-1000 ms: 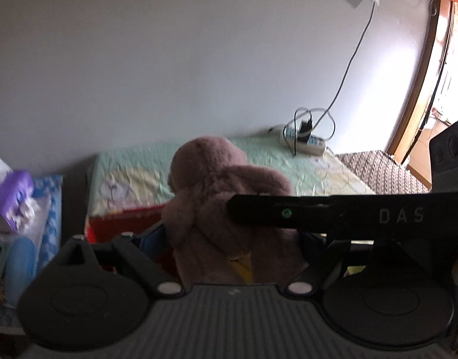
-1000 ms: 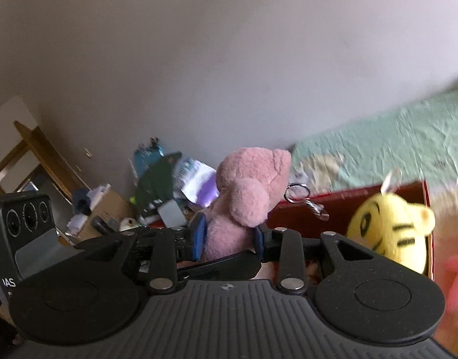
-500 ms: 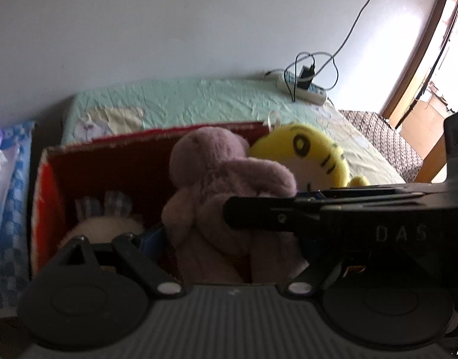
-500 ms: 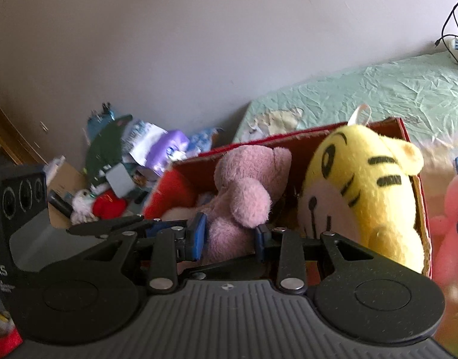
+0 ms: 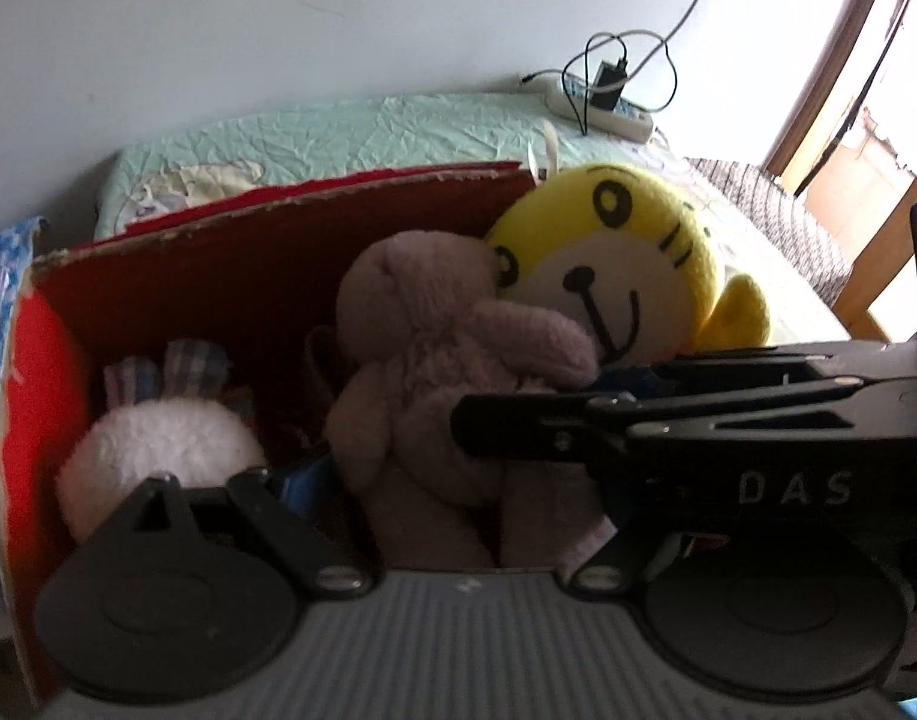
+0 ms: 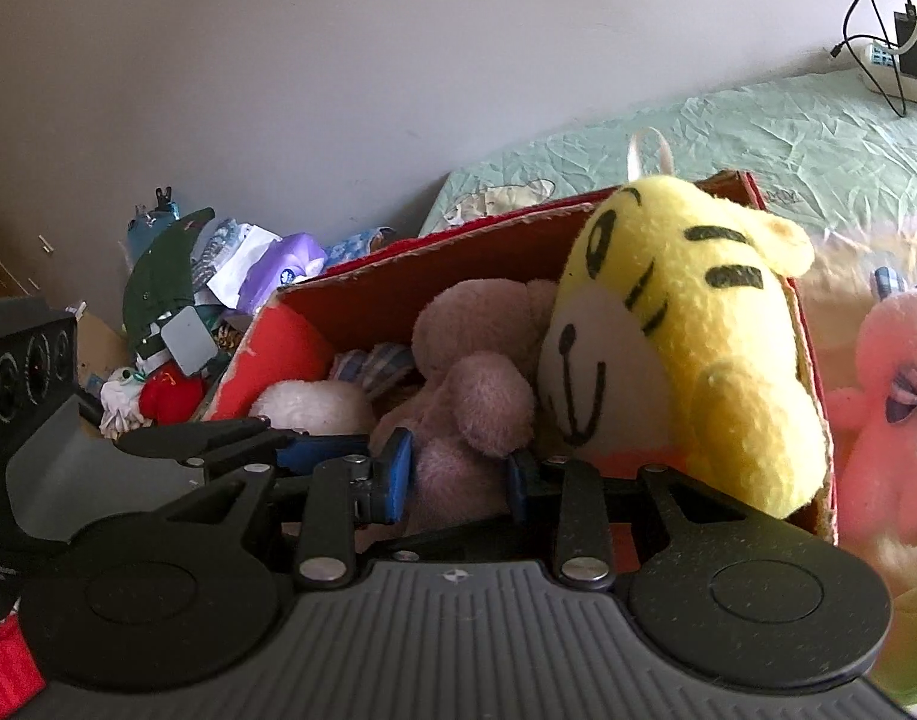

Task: Organize objects
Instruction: 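Lower the pink bear into the red box beside the tiger plush, then open the right gripper to release the pink bear in the box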

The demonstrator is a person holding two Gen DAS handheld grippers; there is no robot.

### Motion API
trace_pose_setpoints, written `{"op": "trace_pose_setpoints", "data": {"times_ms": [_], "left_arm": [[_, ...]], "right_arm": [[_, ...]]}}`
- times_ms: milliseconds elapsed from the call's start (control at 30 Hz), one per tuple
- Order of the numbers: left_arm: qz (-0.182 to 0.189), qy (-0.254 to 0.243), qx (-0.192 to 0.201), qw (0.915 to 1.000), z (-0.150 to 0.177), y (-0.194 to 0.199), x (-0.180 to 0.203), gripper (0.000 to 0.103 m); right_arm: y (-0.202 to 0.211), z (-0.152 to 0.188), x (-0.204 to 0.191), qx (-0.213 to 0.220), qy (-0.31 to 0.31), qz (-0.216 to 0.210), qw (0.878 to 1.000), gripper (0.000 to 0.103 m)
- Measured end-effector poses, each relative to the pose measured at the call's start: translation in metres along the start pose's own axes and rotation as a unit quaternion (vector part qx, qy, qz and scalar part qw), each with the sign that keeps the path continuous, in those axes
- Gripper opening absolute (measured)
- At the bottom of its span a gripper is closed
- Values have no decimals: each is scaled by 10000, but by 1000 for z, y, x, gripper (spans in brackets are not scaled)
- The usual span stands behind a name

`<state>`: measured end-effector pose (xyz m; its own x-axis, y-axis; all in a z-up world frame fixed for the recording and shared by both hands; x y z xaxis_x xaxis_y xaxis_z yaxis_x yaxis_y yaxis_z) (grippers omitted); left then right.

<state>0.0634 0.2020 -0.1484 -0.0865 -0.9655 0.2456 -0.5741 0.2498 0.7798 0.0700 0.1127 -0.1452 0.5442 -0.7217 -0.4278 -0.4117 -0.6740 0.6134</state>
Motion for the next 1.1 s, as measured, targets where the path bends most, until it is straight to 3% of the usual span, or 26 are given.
{"op": "trace_pose_setpoints", "data": {"times_ms": [500, 1100], "left_arm": [[-502, -232, -321, 9980, 6, -6, 5, 87], [-690, -99, -496, 9963, 15, -5, 7, 89]], "right_arm": [[1, 6, 3, -189, -188, 131, 9996, 30], [2, 12, 7, -211, -89, 238, 9995, 26]]}}
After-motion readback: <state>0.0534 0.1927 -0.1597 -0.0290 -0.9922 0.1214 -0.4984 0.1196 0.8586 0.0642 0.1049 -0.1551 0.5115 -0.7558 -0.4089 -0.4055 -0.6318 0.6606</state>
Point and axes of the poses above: each gripper's, at about its wrist camera, not at the fingertips, and y roughly against the way its jaws point, x to its right, z to its underside, the point moved 10 cm from there along -y, roughly the way its jaws point, and after that the axes turned 6 degrees about y, right-handed, at the moved point
